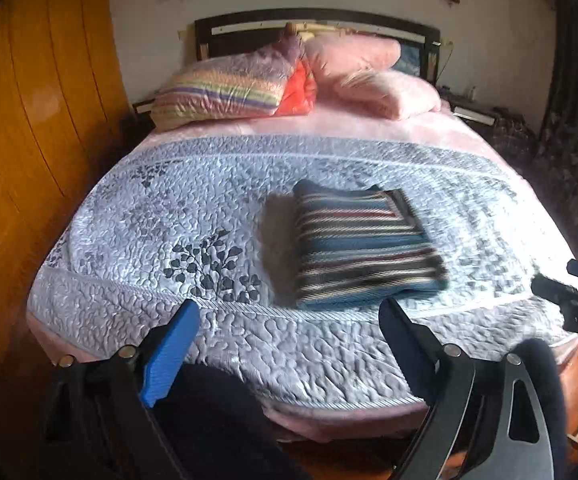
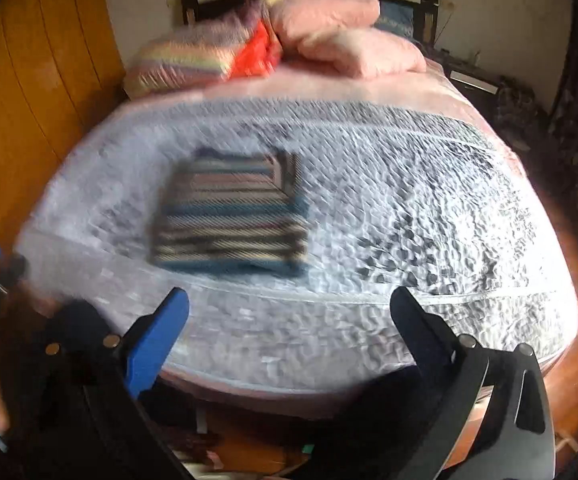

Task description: Fold small clothes

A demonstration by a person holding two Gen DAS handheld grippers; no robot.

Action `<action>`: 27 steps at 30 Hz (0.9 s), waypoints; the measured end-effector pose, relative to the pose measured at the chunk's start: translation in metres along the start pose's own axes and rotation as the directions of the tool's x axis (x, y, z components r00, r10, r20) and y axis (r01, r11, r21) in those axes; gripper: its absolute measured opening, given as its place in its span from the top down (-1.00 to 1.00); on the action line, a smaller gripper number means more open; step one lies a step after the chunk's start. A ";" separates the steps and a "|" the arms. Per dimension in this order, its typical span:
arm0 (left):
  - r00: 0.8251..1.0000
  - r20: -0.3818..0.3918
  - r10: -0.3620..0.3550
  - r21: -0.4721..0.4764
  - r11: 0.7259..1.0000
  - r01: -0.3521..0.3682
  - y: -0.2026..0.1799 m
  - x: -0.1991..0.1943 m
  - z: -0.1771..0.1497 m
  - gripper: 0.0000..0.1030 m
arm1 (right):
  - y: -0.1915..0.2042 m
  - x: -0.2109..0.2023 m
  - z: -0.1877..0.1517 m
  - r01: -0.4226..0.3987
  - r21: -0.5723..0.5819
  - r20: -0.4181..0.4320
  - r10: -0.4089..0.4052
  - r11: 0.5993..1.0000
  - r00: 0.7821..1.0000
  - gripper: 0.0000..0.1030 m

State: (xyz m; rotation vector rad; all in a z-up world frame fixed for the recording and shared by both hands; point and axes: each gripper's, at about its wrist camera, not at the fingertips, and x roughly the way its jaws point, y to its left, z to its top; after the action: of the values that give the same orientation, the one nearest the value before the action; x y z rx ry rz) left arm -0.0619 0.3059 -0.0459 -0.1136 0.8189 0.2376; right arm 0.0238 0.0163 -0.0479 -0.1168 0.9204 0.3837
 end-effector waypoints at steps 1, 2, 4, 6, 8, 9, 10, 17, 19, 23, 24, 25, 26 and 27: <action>1.000 -0.020 -0.007 0.017 1.000 0.008 -0.003 -0.012 0.003 -0.78 | 0.000 -0.010 0.001 -0.027 0.018 0.022 0.027 0.999 0.999 -0.94; 0.999 -0.033 -0.015 0.028 0.999 0.016 -0.005 -0.021 0.004 -0.78 | 0.001 -0.022 0.003 -0.043 0.029 0.034 0.042 0.999 0.999 -0.94; 0.999 -0.049 -0.009 0.026 1.000 0.010 -0.009 -0.037 0.007 -0.78 | 0.005 -0.044 0.006 -0.022 0.015 0.030 0.022 1.000 0.999 -0.94; 0.998 -0.049 -0.040 0.002 0.999 0.040 -0.009 -0.055 0.010 -0.78 | 0.014 -0.061 0.006 0.031 -0.012 0.034 -0.031 0.999 0.999 -0.94; 0.998 -0.044 -0.043 -0.010 0.999 0.042 -0.010 -0.065 0.009 -0.78 | 0.021 -0.075 0.003 0.056 -0.030 0.038 -0.055 0.998 0.998 -0.94; 0.998 -0.046 -0.047 -0.013 0.999 0.046 -0.010 -0.069 0.010 -0.78 | 0.024 -0.080 0.002 0.056 -0.035 0.033 -0.055 0.998 0.998 -0.94; 0.998 -0.048 -0.045 -0.012 0.999 0.044 -0.010 -0.071 0.010 -0.78 | 0.027 -0.083 0.001 0.058 -0.038 0.031 -0.057 0.998 0.998 -0.94; 0.998 -0.060 -0.031 0.017 0.999 0.032 -0.022 -0.076 0.002 -0.78 | 0.041 -0.101 -0.007 0.101 -0.062 0.066 -0.097 0.993 0.993 -0.94; 0.997 -0.074 -0.035 0.024 0.999 0.037 -0.026 -0.073 0.000 -0.78 | 0.045 -0.100 -0.009 0.110 -0.071 0.070 -0.105 0.991 0.992 -0.94; 0.996 -0.077 -0.035 0.025 0.999 0.037 -0.028 -0.071 -0.002 -0.78 | 0.047 -0.098 -0.010 0.103 -0.073 0.062 -0.098 0.992 0.993 -0.94; 0.997 -0.075 -0.033 0.025 0.999 0.035 -0.028 -0.071 -0.002 -0.78 | 0.048 -0.098 -0.010 0.104 -0.074 0.063 -0.100 0.992 0.993 -0.94; 0.997 -0.074 -0.029 0.025 0.999 0.031 -0.029 -0.070 -0.002 -0.78 | 0.048 -0.098 -0.010 0.102 -0.075 0.062 -0.098 0.992 0.993 -0.94; 0.997 -0.077 -0.029 0.025 0.999 0.031 -0.029 -0.070 -0.003 -0.78 | 0.047 -0.098 -0.010 0.102 -0.073 0.062 -0.097 0.992 0.993 -0.94; 0.996 -0.080 -0.030 0.024 0.999 0.032 -0.029 -0.069 -0.003 -0.78 | 0.047 -0.097 -0.010 0.105 -0.073 0.062 -0.101 0.992 0.993 -0.94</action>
State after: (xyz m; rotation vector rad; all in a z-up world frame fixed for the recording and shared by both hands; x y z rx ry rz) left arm -0.1018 0.2656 0.0027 -0.1125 0.8980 0.1940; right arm -0.0542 0.0311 0.0261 -0.2213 0.8384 0.3249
